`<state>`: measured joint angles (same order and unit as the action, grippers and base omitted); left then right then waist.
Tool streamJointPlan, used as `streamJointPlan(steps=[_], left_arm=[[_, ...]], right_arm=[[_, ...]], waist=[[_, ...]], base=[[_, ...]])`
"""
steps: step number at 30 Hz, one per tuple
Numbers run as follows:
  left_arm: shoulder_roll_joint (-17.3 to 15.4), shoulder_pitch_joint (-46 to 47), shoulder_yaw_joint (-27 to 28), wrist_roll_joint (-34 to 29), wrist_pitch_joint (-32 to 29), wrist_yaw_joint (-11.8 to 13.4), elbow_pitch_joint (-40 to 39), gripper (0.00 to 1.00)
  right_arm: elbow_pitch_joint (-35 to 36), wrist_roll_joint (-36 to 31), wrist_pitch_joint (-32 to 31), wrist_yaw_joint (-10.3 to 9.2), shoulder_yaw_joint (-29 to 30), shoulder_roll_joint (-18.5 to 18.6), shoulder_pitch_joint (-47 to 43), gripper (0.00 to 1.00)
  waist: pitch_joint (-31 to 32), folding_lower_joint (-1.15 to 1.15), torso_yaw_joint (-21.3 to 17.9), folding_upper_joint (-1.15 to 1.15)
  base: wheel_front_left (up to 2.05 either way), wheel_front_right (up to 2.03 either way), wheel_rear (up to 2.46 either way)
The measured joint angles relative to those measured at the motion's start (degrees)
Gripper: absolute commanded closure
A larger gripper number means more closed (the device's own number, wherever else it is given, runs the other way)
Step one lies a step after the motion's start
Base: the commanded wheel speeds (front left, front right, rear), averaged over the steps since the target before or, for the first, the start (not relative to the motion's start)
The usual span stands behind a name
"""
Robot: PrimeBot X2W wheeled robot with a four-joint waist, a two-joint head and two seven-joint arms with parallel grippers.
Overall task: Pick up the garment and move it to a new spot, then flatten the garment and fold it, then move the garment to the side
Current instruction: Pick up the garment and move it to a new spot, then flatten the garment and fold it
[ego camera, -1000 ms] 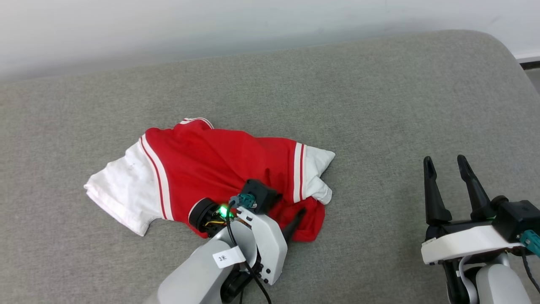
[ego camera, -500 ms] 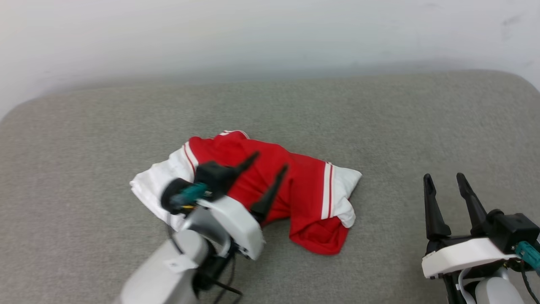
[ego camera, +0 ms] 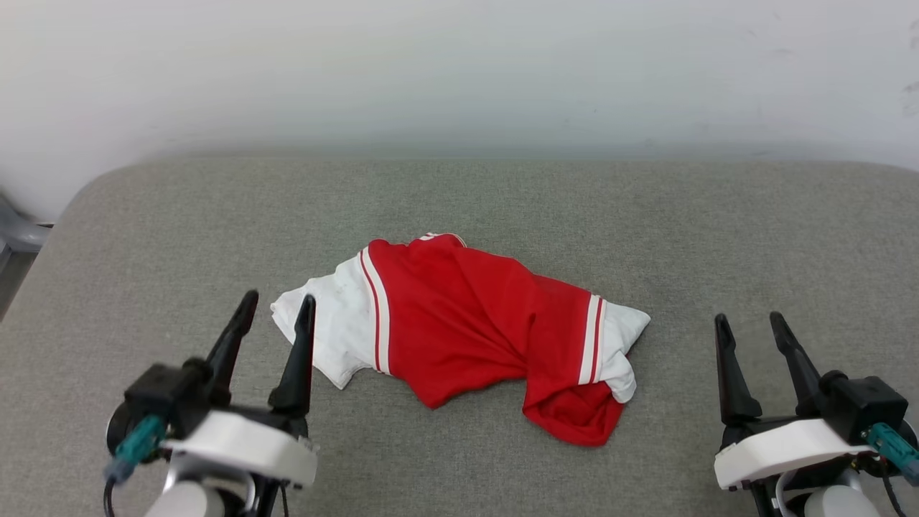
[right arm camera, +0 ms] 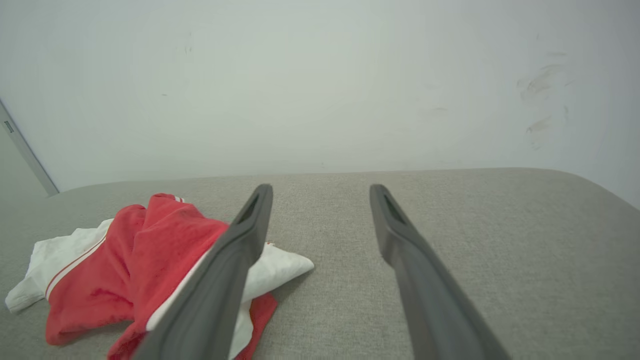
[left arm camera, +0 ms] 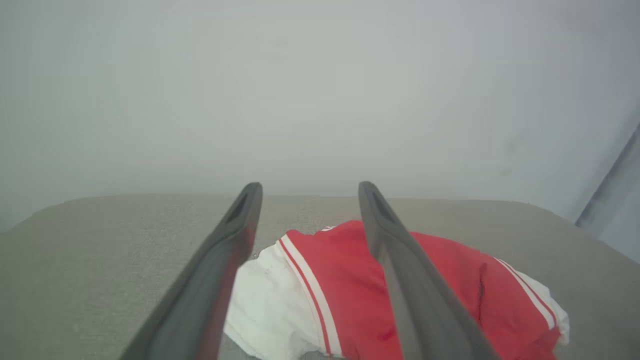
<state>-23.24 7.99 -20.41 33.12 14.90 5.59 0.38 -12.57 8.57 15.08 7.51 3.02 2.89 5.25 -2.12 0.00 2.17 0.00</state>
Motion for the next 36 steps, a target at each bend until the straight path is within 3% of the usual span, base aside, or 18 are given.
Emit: streamJointPlan(steps=[5,10,24,29,36], left_arm=[[5.31,-6.64,5.46,-4.27,0.08,-1.49,-2.09,0.00],[8.43,-7.54,8.23,-8.05,0.09,-5.27,-1.85,0.00],[14.97,-4.51,12.65,-13.40,0.16,-10.91,0.88,0.00],[16.50,-3.27,13.30,-14.40,0.16,-11.93,1.68,0.00],[17.63,-1.81,13.96,-15.51,0.16,-12.63,2.55,0.00]], right_arm=[[-0.38,-0.05,-0.05,0.00,0.14,0.00,-0.54,0.00],[-0.14,-0.58,-3.49,0.00,0.20,0.00,-0.23,0.00],[-3.63,0.45,-42.25,0.00,-2.07,6.22,13.14,0.00],[-5.90,0.48,-48.78,0.00,-1.46,7.69,15.10,0.00],[-8.10,1.47,-49.52,-0.01,-2.45,7.95,16.20,0.00]], waist=[[-0.29,0.00,0.35,0.00],[-1.25,0.00,1.35,0.00],[-6.80,0.01,5.27,0.00],[-8.61,0.01,7.53,0.00],[-11.10,0.01,10.28,0.00]], base=[[0.00,0.00,0.00],[0.00,0.00,0.00],[0.00,0.00,0.00],[0.00,0.00,0.00],[0.00,0.00,0.00]])
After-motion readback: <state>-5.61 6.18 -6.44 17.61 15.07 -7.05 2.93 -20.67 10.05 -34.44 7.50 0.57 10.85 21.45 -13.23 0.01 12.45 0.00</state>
